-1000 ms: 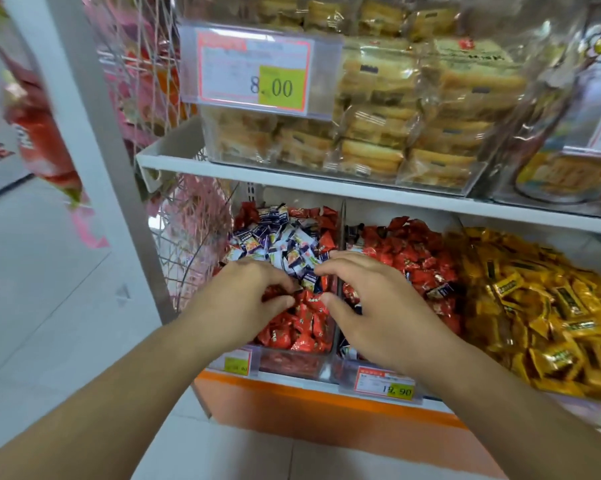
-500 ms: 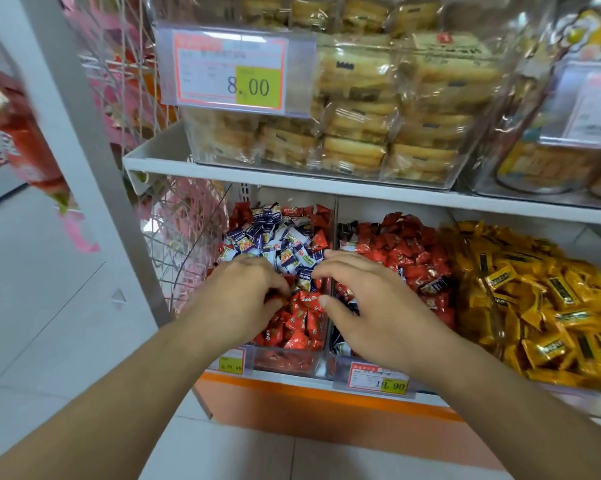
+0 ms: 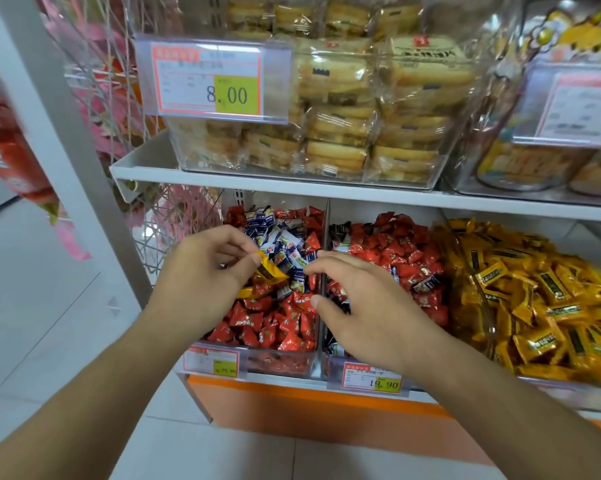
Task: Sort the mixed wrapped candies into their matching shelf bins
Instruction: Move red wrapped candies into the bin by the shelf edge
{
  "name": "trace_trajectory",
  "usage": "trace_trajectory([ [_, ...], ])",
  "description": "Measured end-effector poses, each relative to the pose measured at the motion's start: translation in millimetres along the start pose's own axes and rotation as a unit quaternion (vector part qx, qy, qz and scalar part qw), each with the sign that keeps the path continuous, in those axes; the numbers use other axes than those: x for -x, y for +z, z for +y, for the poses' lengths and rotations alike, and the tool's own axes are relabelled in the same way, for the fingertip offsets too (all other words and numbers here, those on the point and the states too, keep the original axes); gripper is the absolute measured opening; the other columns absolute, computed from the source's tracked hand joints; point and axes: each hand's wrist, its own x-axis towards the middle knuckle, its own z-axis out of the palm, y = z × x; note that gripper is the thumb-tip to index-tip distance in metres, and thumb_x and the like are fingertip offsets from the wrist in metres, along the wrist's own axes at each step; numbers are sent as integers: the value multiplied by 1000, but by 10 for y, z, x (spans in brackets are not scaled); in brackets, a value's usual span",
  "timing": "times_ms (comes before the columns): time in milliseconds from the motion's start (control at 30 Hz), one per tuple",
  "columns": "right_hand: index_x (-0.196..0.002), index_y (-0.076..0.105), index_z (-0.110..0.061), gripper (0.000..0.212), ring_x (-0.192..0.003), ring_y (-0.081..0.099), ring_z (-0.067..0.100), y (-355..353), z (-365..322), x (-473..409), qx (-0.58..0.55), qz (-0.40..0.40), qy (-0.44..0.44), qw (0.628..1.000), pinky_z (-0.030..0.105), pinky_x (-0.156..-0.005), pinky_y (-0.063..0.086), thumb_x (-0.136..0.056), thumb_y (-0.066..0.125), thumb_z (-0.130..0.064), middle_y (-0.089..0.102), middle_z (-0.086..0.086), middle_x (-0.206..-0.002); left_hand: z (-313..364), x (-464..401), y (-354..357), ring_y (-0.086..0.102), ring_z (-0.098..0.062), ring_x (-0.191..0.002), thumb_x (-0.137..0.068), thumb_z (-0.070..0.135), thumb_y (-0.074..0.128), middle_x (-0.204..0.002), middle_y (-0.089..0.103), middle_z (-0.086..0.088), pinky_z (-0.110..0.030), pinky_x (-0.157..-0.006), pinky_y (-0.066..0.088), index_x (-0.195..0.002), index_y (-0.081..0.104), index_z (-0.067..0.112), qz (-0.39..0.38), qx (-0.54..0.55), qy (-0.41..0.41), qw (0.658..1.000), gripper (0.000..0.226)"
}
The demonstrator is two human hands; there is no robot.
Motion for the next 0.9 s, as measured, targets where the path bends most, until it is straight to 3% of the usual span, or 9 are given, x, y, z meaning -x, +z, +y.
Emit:
trace_trajectory([
  [67,-149,46,-36,46,-144,32,-2,-6,-36,18,-16,17,2,1000,14,-111,23,-104,59,-35,43,-22,-153,134,70,12,72,-12,-85,-90,21,78,-84,75,3,-31,-81,55,-87,74,25,8,93,-36,995,7],
  [167,-143,48,-36,47,-131,47,-1,2,-79,55,-34,64,-16,997,23,-110,40,-99,66,-38,54,-21,-139,343,198,141,74,-16,-79,-91,19,76,-80,76,-5,-33,-74,58,-91,75,17,-10,170,-74,983,2],
  [233,-132,57,-33,36,-115,58,6,-2,-71,113,-17,106,-35,994,34,-97,52,-98,68,-36,62,-17,-122,459,275,255,74,-17,-77,-91,18,75,-78,76,-7,-27,-69,57,-92,75,15,-32,192,-91,977,3],
  [333,-121,65,-27,22,-104,63,13,-73,6,253,10,151,-29,988,40,-87,54,-100,63,-35,67,-12,-110,565,346,406,75,-21,-80,-91,22,75,-81,76,-8,-31,-70,57,-94,75,13,-61,209,-106,970,9],
  [467,-123,67,-28,24,-98,65,11,-333,278,471,67,182,28,981,38,-84,57,-101,62,-37,70,-11,-111,668,399,487,74,-10,-85,-94,31,70,-89,77,2,-34,-80,57,-99,73,23,-98,165,-92,977,11],
  [633,-125,69,-23,29,-55,51,6,-915,889,631,140,240,192,941,31,-56,47,-100,65,-37,69,-5,-88,647,401,427,72,-12,-91,-96,31,66,-94,77,9,-43,-92,55,-94,73,32,-102,111,-71,986,7],
  [733,-131,66,-17,39,-51,49,12,-1146,1115,653,159,224,279,920,31,-57,39,-99,64,-40,66,3,-75,589,359,371,72,-7,-93,-94,29,69,-94,77,10,-43,-96,53,-93,74,34,-91,91,-59,990,7],
  [800,-137,62,-15,44,-51,53,14,-1166,1110,623,153,211,284,923,33,-57,42,-99,65,-37,67,7,-72,528,312,316,71,-2,-93,-94,25,71,-94,77,12,-40,-98,53,-91,74,28,-79,69,-52,993,5],
  [900,-132,62,-12,40,-61,58,20,-1033,918,509,135,195,247,939,36,-62,49,-99,65,-35,71,11,-88,389,233,156,68,0,-97,-93,32,70,-96,75,20,-39,-96,53,-100,72,33,-56,-29,-10,998,7],
])
